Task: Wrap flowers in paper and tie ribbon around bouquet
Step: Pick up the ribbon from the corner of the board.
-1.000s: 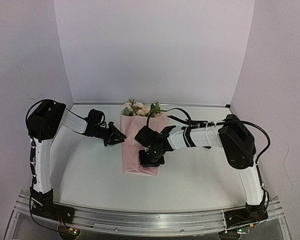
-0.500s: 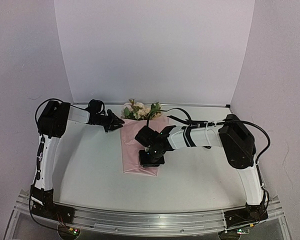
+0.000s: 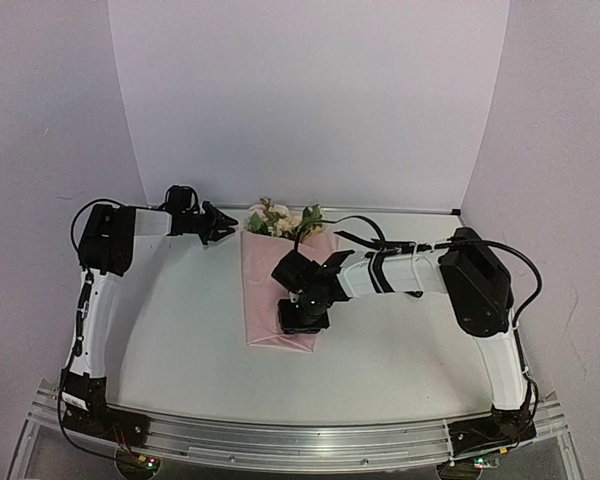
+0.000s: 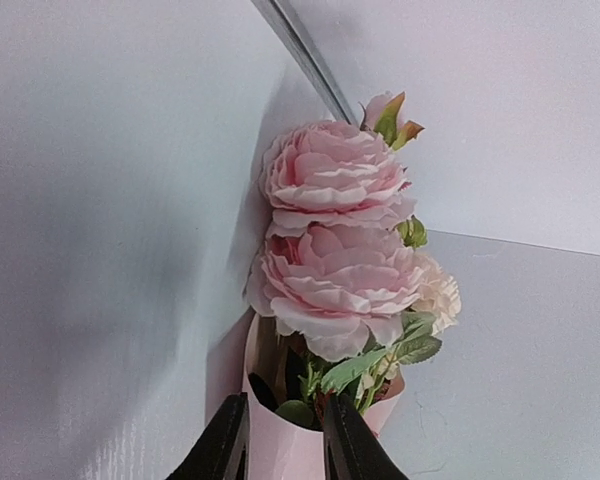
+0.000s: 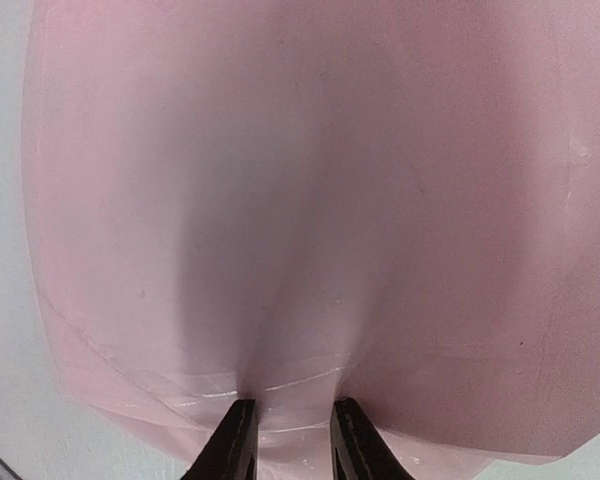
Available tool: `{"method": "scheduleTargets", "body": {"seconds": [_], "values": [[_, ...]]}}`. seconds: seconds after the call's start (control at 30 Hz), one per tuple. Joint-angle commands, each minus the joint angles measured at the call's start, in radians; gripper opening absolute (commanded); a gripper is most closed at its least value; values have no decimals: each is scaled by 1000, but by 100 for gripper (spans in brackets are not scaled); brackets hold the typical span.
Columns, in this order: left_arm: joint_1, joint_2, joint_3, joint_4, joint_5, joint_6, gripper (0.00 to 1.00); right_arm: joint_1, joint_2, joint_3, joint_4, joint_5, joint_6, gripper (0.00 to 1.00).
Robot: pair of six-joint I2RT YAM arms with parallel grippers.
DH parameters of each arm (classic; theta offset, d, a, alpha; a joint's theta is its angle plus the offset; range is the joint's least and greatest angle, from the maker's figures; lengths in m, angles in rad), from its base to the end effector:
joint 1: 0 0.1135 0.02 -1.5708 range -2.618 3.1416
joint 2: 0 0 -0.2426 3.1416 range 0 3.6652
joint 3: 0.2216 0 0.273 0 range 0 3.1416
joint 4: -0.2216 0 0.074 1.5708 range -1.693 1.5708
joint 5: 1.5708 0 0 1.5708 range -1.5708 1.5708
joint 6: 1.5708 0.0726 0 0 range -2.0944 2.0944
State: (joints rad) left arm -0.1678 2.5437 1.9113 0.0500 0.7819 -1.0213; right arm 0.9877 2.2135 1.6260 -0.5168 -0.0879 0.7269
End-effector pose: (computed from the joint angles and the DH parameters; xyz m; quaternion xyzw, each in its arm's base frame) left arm 0.5590 -0.1466 0.0720 -0.1724 0.8157 -0.5236 0.1754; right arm 0.2624 0.4093 0.0793 -0.1365 0.9624 0.2026 0.1188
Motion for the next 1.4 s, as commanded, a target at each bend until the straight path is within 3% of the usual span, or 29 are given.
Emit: {"method": "scheduleTargets", "body": {"seconds": [0.0,0.23,0.43,0.73,0.93,1.13,1.37], "values": [[-6,-188,-122,-17,-12,70,28,-39,-58,-24,-46,-91,32,28],[-79,-467,-478,13,-47,130,28,-88,-152,-85,25,-155,96,29],[-164,-557,-626,47,-54,124,27,-137,-170,-149,117,-209,153,29],[-243,-538,-620,48,-26,120,26,-198,-158,-354,367,-238,274,28],[-258,-527,-613,45,-25,121,26,-199,-162,-384,434,-262,306,27],[-257,-537,-563,-7,-27,162,27,-228,-278,-343,383,-234,258,34],[-257,-536,-507,-92,-20,219,29,-346,-351,-237,123,-57,67,51]]}}
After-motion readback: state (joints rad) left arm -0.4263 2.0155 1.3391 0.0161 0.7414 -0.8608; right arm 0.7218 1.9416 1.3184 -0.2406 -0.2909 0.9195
